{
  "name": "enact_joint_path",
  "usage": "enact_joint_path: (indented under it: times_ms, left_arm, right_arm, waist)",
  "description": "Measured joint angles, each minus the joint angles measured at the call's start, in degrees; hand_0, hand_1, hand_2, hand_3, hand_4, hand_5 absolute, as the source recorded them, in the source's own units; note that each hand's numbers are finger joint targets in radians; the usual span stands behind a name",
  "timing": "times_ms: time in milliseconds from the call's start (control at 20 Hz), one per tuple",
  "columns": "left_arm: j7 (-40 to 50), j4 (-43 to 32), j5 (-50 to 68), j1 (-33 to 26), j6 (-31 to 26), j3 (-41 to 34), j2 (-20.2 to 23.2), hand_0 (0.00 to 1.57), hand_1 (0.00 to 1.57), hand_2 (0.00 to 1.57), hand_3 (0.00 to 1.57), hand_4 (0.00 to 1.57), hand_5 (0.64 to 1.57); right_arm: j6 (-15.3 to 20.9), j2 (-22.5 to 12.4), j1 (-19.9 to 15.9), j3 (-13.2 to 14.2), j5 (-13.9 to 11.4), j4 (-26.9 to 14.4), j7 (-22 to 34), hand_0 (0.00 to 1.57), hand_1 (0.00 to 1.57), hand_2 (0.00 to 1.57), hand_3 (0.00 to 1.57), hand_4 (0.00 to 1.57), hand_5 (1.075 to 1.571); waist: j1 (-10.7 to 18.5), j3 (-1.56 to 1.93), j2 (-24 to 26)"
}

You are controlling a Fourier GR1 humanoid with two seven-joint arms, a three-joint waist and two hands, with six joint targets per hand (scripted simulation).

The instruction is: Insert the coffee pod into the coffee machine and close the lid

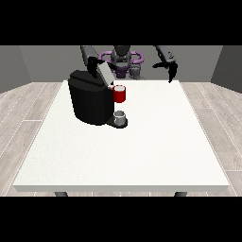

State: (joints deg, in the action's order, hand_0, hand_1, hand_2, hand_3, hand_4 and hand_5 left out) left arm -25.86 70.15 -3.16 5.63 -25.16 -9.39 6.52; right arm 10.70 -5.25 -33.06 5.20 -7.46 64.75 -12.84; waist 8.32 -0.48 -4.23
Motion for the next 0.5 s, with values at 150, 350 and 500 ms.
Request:
enact_joint_path:
  times_ms: [150,350,500]
  left_arm:
    - [-0.1,0.0,0.3,0.6,-0.3,-0.2,0.8,0.00,0.00,0.00,0.00,0.35,1.571]
    - [-0.2,-0.8,0.2,1.1,0.2,0.1,0.3,0.00,0.00,0.00,0.00,0.36,1.571]
    - [-0.3,-2.5,0.4,2.7,0.9,-0.5,0.6,0.00,0.00,0.00,0.00,0.35,1.571]
  right_arm:
    - [0.1,-0.1,-0.8,0.0,-0.1,-0.5,-0.2,0.00,0.00,0.00,0.00,0.40,1.571]
    - [0.8,0.4,-3.1,-0.1,-0.5,-1.7,0.7,0.00,0.00,0.00,0.00,0.43,1.571]
    - [0.7,0.8,-5.7,-0.5,-0.5,-2.4,1.4,0.00,0.00,0.00,0.00,0.44,1.571]
  waist:
    - [-0.1,-0.06,-0.3]
    - [0.3,0.08,-1.2]
    - [0.1,0.25,-2.2]
